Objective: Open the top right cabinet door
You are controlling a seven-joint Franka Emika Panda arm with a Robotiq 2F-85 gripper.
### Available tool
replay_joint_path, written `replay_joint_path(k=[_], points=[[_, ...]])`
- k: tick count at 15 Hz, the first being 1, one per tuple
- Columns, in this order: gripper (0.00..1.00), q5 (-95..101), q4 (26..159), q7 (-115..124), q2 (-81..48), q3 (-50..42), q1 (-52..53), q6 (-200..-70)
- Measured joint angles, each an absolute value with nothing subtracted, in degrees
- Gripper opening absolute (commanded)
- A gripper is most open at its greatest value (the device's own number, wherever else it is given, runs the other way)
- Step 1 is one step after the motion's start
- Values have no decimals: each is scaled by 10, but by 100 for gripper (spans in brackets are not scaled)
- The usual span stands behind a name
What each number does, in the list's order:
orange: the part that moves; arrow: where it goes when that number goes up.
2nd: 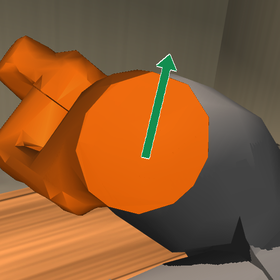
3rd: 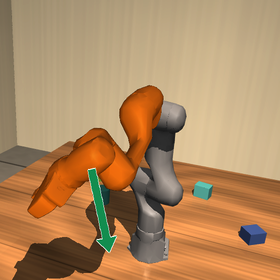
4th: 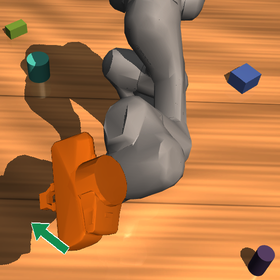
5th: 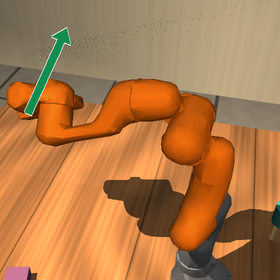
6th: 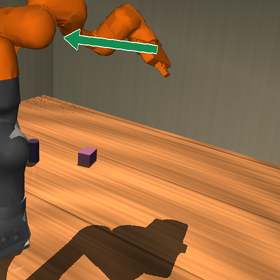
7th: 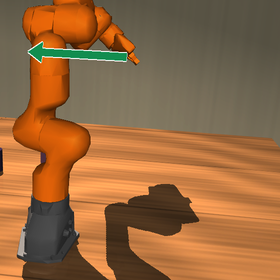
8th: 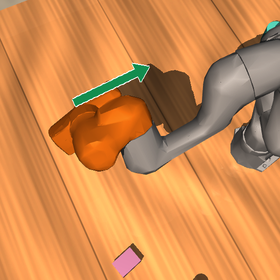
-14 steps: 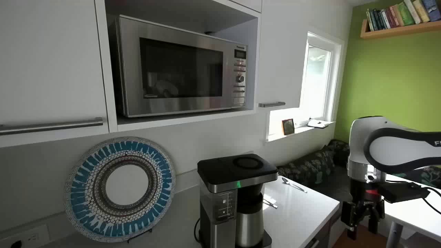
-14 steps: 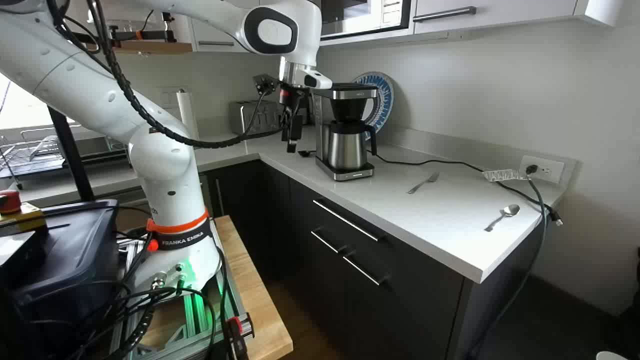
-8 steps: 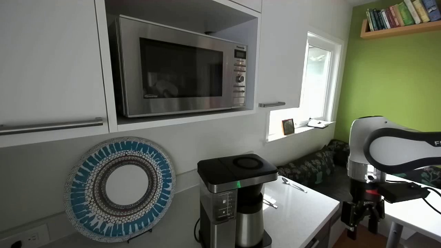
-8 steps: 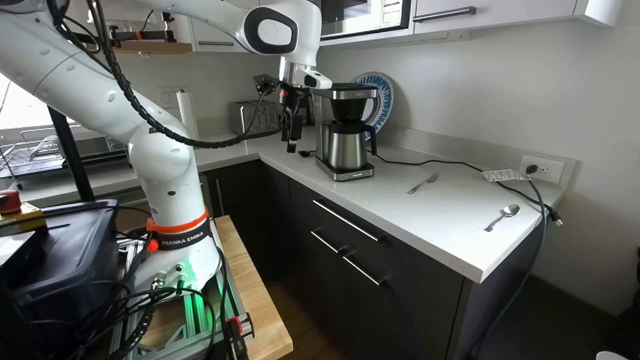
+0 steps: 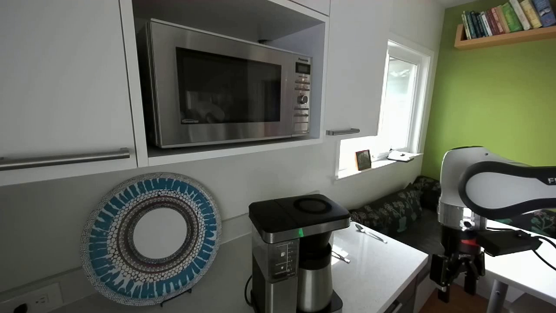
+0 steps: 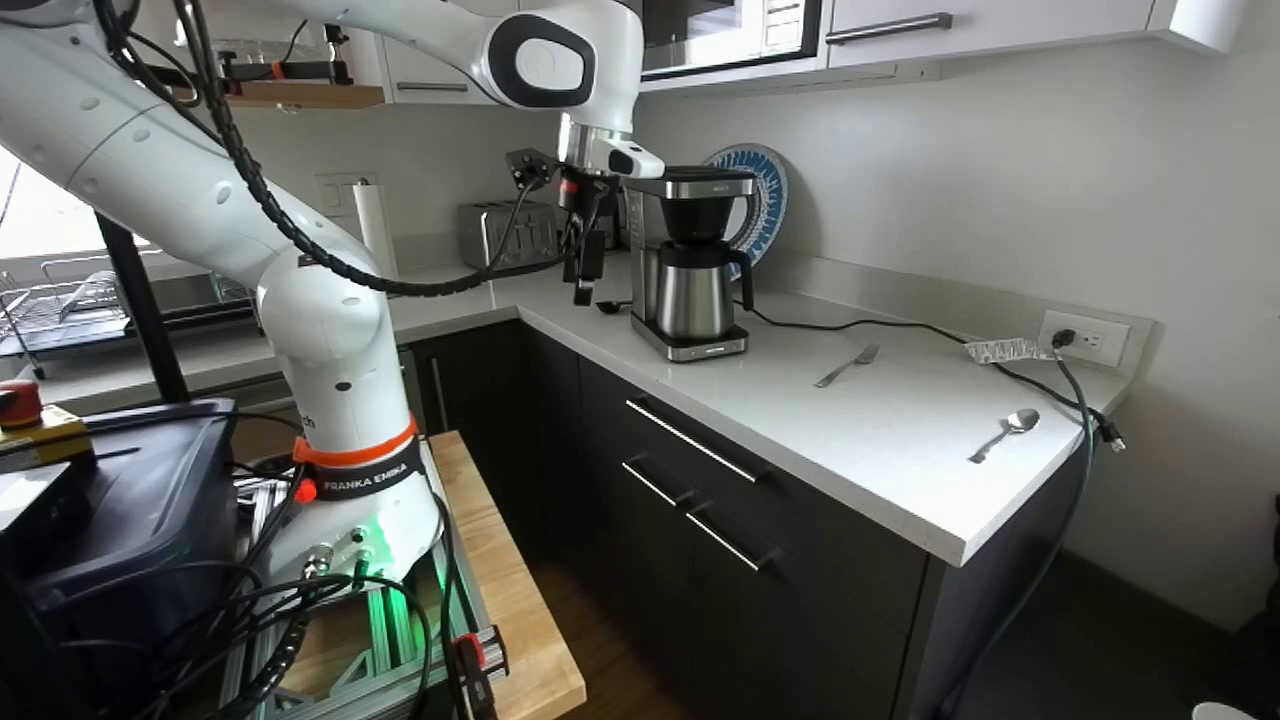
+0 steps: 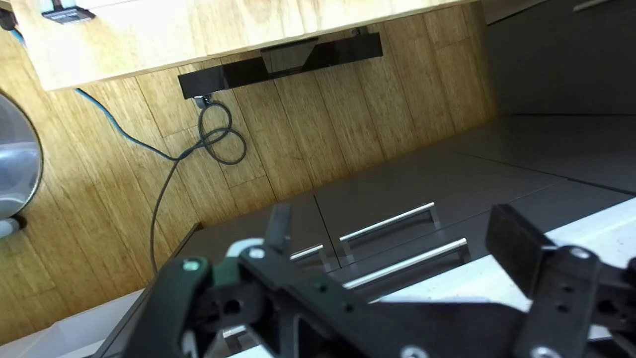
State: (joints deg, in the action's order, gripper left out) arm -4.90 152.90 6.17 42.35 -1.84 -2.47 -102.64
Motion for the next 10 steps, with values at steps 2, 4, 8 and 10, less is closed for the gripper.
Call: replay_joint_path(k=[2, 4, 8, 10], points=[[100, -64, 1526, 82, 419, -18, -28, -1062], [100, -85, 1503, 108, 406, -19, -36, -1107], [100, -107, 1424, 151, 385, -28, -67, -1148], [100, -121, 1385, 173, 380, -37, -81, -1158]])
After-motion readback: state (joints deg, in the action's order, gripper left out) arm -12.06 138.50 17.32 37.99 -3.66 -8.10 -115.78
